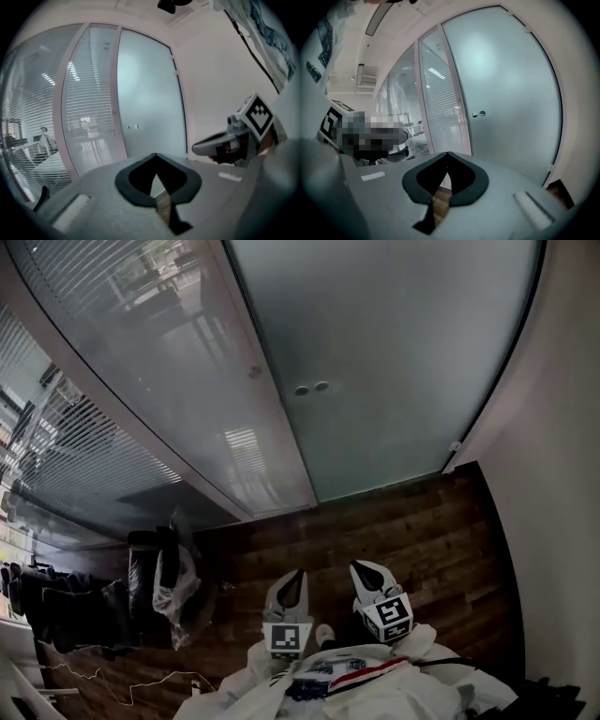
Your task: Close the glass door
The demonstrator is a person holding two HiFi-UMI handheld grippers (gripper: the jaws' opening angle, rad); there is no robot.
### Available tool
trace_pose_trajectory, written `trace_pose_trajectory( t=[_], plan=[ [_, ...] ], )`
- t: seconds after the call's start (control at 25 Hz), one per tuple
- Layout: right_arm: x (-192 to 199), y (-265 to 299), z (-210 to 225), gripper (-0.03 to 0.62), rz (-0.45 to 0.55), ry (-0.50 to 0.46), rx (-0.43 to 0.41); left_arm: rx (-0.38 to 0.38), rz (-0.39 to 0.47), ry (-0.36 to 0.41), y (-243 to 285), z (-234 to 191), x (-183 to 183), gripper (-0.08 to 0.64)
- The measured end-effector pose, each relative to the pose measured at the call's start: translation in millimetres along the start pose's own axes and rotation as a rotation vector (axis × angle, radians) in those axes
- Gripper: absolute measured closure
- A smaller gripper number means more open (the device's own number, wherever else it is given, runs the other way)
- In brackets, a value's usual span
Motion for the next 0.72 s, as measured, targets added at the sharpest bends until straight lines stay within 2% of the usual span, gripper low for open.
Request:
trace_pose_trajectory(
  t=[0.2,0.4,0.52,0.72],
  plan=[
    [-8.2,-25.0,-22.5,0.586,0.034,-0.033,0.062,0.054,-0.025,0.013,-22.0,1.3,19.8,0.558],
    [-20.3,-38.7,-28.8,0.586,0.048,-0.038,0.055,0.014,0.043,0.012,-33.6,2.6,-8.7,0.558],
    [-36.7,-36.9,-29.8,0.586,0.08,-0.08,0.031,0.004,0.064,0.015,-30.9,4.9,-30.0,0.558],
    [-53.7,-37.7,-26.9,0.586,0.12,-0.095,0.011,0.018,0.111,0.076,-27.3,14.0,-55.4,0.558]
  ],
)
Point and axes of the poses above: the fingertips, and each gripper's own axes: y forward along the fingers, z to its right, x out of its underside, the point moved 7 cm from there along -y, backward along the fingers, and after that the axes turned 8 degrees about y, right-handed, at the moved point
